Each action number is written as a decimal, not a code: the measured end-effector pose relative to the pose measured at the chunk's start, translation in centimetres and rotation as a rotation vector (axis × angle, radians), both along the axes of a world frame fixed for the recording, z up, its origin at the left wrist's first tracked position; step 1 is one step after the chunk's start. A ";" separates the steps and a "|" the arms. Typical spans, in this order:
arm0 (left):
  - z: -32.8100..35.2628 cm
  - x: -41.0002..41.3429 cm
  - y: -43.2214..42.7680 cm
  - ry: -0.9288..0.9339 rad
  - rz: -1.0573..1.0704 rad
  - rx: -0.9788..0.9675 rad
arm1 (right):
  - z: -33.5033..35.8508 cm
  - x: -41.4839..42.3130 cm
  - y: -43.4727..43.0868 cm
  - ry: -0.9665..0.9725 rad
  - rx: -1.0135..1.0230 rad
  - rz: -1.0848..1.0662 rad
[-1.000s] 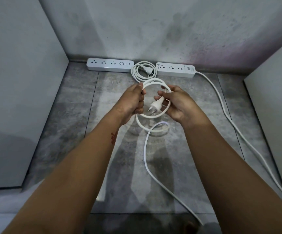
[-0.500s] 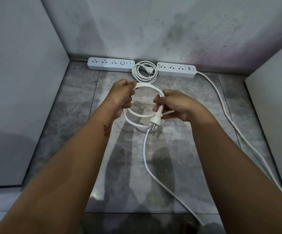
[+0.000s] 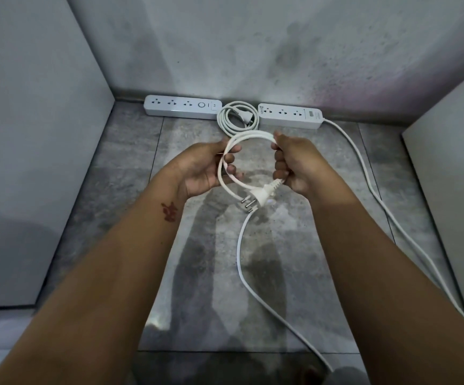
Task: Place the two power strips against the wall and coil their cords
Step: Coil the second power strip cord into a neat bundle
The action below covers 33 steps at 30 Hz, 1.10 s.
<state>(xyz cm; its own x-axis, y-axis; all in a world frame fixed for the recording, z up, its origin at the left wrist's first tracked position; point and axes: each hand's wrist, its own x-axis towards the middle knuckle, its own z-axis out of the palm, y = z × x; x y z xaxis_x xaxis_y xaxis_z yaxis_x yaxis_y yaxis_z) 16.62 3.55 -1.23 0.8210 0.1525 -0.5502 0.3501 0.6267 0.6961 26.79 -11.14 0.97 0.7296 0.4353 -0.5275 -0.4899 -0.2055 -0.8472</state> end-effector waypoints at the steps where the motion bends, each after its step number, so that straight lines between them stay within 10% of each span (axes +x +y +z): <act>1: 0.0 0.2 -0.2 0.011 0.029 0.025 | 0.1 0.0 -0.1 0.013 -0.025 0.028; 9: 1.0 0.6 -0.6 -0.002 -0.097 0.284 | 0.5 0.0 0.0 -0.243 -0.240 0.423; 21: 0.2 -0.7 0.2 -0.142 -0.110 -0.015 | 1.1 0.4 0.3 0.035 0.169 -0.128; 33: 0.7 0.9 -1.3 -0.121 -0.021 0.206 | 0.4 0.3 0.4 0.046 0.073 -0.192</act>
